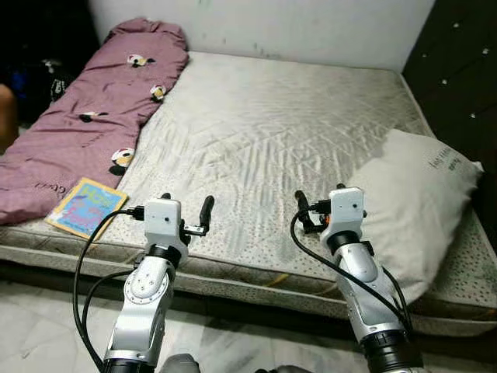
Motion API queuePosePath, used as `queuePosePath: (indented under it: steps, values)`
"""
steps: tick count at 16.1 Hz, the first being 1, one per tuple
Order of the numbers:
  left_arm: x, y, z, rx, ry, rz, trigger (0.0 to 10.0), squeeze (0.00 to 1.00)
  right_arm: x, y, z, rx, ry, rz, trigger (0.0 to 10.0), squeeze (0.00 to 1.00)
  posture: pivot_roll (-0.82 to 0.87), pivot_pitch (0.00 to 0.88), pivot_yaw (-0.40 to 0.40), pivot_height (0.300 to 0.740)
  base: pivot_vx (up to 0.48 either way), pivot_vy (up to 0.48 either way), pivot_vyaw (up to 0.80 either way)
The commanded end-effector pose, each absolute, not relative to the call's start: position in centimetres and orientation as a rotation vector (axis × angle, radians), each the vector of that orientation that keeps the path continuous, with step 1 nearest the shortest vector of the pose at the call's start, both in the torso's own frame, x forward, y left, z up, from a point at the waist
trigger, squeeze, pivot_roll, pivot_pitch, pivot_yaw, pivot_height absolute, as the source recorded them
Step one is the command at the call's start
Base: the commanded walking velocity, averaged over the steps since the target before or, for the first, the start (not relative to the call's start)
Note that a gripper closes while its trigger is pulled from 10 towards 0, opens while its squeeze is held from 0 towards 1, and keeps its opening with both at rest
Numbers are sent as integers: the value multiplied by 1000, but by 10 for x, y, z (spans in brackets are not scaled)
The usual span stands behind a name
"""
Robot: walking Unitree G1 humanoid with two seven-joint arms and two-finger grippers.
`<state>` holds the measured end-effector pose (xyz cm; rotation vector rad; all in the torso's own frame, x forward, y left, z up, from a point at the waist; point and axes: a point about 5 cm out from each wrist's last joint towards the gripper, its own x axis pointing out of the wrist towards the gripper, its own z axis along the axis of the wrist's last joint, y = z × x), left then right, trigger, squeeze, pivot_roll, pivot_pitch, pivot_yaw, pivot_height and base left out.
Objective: Clean up the room
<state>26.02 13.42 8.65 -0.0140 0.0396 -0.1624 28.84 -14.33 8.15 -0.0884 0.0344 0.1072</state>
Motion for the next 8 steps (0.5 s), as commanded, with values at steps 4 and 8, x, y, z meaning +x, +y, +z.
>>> queuePosePath:
  steps: [4, 8]
  values:
    - [261, 134, 89, 2, 28, -161, 10000, 0, 291, -145, 84, -89, 28, 101, 10000, 0, -14, 0, -40, 740, 0, 0, 0]
    - [262, 133, 90, 1, 24, -164, 10000, 0, 292, -146, 85, -93, 25, 98, 10000, 0, -18, 0, -41, 740, 0, -354, 0]
